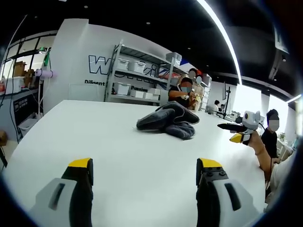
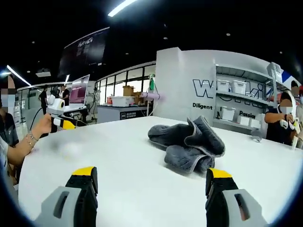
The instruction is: Fold the towel on the table until its edges align and the towel forms a compact rectangular stack.
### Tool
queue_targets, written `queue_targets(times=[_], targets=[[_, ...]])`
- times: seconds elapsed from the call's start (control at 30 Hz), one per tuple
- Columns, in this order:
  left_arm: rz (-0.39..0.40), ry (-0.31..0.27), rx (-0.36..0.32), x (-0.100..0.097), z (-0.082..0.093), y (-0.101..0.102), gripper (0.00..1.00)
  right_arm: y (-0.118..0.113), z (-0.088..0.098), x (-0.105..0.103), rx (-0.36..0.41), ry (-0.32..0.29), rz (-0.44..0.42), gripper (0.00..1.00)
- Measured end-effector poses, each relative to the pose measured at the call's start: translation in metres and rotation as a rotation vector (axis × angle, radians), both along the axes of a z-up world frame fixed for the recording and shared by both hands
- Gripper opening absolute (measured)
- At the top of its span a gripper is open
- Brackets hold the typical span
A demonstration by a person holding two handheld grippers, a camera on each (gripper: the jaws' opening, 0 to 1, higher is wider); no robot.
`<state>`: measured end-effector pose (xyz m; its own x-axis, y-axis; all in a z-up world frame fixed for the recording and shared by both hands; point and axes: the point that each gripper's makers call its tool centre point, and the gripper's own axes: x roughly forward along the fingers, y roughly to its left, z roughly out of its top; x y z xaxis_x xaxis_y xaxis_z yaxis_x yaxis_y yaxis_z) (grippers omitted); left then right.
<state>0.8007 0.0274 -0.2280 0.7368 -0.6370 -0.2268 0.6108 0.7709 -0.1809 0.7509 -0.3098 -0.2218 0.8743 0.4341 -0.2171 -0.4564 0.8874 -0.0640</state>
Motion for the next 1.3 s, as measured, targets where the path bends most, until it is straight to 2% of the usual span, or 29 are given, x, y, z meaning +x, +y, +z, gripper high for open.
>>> queue_targets(times=[0.2, 0.33, 0.4, 0.5, 0.57, 0.6, 0.73, 0.83, 0.93, 1.0, 1.07, 1.2, 1.3], targets=[[-0.004, 0.0, -0.002, 0.0, 0.0, -0.001, 0.94, -0.002, 0.003, 0.008, 0.0, -0.015, -0.04, 0.99], [-0.012, 0.01, 0.003, 0.0, -0.002, -0.002, 0.94, -0.008, 0.008, 0.019, -0.046, -0.023, -0.082, 0.99], [-0.02, 0.007, 0.004, -0.001, -0.001, -0.003, 0.94, -0.015, 0.015, 0.024, -0.031, -0.048, -0.131, 0.99], [-0.033, -0.001, 0.01, -0.003, 0.001, -0.006, 0.94, -0.022, 0.029, 0.038, 0.029, -0.069, -0.159, 0.99], [-0.038, -0.005, 0.013, -0.004, 0.002, -0.007, 0.94, -0.024, 0.03, 0.045, 0.009, -0.062, -0.166, 0.95], [-0.039, -0.005, 0.014, -0.004, 0.002, -0.007, 0.94, -0.024, 0.03, 0.046, 0.0, -0.062, -0.168, 0.93], [-0.036, -0.002, 0.01, -0.002, 0.003, -0.005, 0.94, -0.02, 0.032, 0.062, -0.12, -0.072, -0.155, 0.91], [-0.038, -0.001, 0.011, -0.003, 0.002, -0.006, 0.94, -0.01, 0.035, 0.068, -0.126, -0.081, -0.112, 0.91], [-0.043, 0.002, 0.014, -0.004, 0.0, -0.007, 0.94, 0.001, 0.039, 0.077, -0.12, -0.092, -0.087, 0.83], [-0.047, 0.004, 0.016, -0.004, 0.0, -0.007, 0.94, 0.002, 0.037, 0.082, -0.161, -0.092, -0.089, 0.81], [-0.05, 0.004, 0.018, -0.005, 0.0, -0.008, 0.94, 0.003, 0.035, 0.089, -0.165, -0.085, -0.095, 0.8], [-0.056, 0.003, 0.019, -0.006, 0.0, -0.009, 0.93, 0.005, 0.027, 0.101, -0.157, -0.063, -0.102, 0.71], [-0.056, 0.004, 0.019, -0.007, 0.0, -0.009, 0.93, 0.002, 0.018, 0.111, -0.175, -0.035, -0.112, 0.68]])
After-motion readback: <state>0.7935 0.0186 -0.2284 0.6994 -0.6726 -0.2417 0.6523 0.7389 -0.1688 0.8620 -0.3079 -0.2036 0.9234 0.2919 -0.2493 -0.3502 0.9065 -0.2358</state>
